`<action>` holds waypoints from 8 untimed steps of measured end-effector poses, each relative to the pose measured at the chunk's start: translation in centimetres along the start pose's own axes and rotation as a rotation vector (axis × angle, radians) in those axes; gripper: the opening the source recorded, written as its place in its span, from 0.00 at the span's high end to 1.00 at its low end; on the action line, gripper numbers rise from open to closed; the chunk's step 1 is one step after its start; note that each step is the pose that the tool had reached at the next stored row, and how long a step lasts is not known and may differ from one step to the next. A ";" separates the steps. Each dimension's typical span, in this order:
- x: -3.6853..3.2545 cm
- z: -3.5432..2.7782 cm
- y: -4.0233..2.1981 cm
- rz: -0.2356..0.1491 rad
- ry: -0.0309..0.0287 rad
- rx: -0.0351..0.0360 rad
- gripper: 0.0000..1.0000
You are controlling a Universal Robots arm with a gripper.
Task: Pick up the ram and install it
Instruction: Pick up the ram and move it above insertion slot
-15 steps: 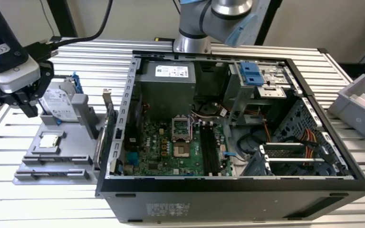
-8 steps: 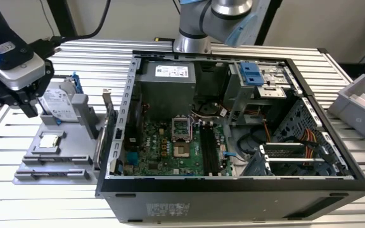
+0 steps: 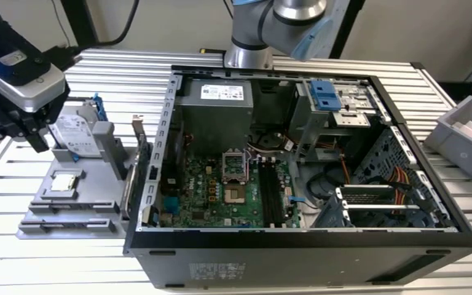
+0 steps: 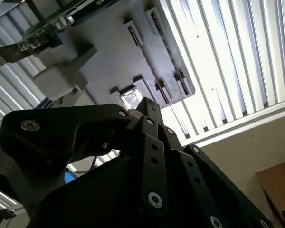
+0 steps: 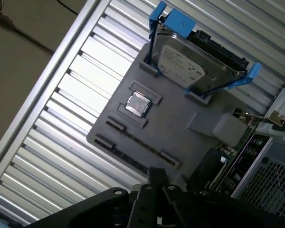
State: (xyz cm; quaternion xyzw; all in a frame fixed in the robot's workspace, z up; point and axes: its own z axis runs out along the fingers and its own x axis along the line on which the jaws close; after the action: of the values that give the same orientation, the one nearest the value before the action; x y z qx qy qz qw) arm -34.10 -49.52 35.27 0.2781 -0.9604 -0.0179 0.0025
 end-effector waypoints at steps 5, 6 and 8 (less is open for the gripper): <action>0.00 0.00 0.00 -0.060 0.0021 -0.0003 1.00; 0.00 0.00 0.00 -0.071 0.0026 -0.0004 1.00; 0.00 0.00 0.00 -0.094 0.0034 -0.0005 1.00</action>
State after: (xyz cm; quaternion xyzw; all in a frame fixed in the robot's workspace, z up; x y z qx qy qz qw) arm -34.10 -49.52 35.27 0.3231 -0.9462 -0.0178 0.0033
